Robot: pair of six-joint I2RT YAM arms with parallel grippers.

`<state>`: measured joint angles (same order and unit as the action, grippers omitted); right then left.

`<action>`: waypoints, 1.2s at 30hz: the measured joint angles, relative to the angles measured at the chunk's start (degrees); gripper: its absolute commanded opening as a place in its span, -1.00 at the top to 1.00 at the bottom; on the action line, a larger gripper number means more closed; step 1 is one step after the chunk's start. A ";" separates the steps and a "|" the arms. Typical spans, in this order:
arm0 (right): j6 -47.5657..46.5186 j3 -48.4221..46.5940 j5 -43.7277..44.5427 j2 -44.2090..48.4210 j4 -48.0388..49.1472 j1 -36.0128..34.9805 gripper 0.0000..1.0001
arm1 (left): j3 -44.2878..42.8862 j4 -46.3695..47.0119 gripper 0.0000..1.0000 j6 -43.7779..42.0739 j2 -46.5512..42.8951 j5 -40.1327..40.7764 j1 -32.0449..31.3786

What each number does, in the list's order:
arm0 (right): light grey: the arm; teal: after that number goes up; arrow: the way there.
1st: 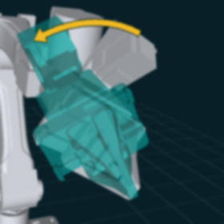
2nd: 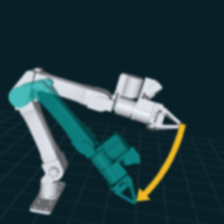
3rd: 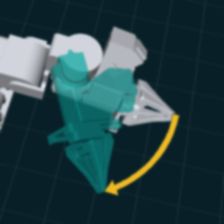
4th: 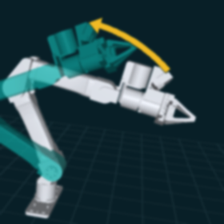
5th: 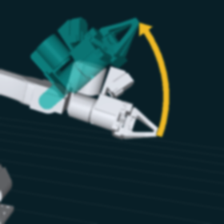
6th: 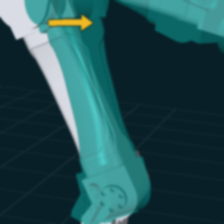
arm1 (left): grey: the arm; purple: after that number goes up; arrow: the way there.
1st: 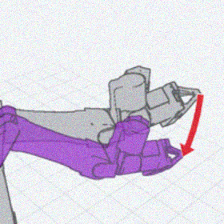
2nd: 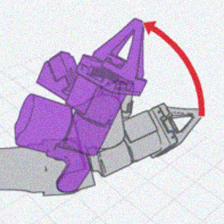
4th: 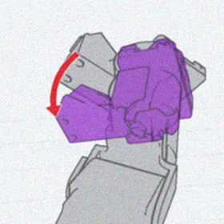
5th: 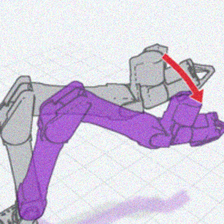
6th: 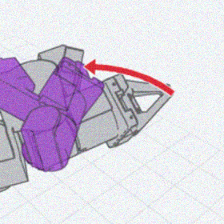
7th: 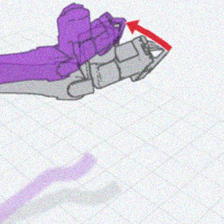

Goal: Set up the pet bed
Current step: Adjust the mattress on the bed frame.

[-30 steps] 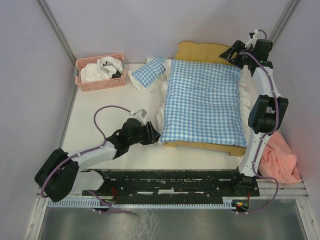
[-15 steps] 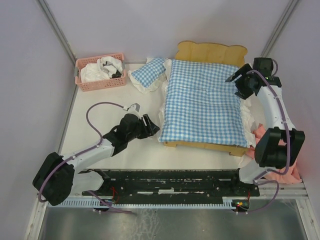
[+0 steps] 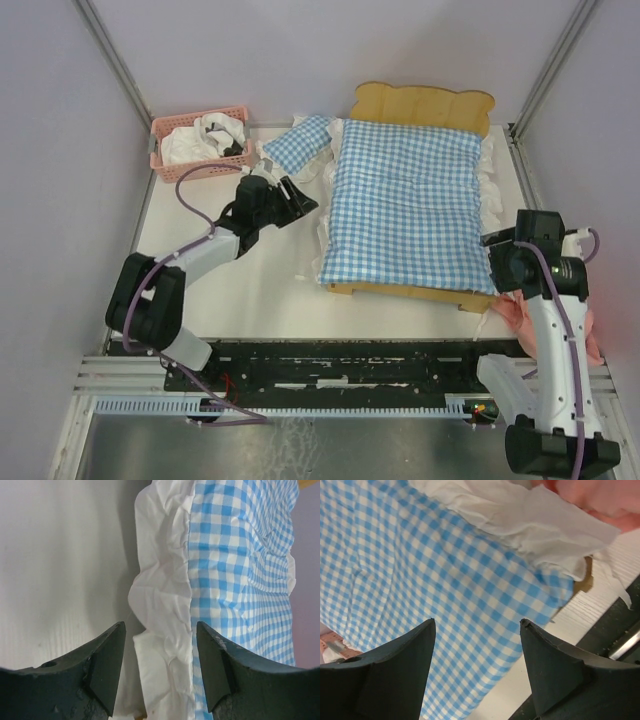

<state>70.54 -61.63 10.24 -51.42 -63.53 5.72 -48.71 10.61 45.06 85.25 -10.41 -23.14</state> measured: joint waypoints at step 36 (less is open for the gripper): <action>-8.09 18.53 -4.20 8.96 5.27 0.00 -0.58 | -31.26 20.04 0.14 7.67 42.66 -24.04 -0.35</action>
<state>62.46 -43.09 6.04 -42.46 -58.26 5.72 -79.96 30.65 52.73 127.92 -34.46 -23.49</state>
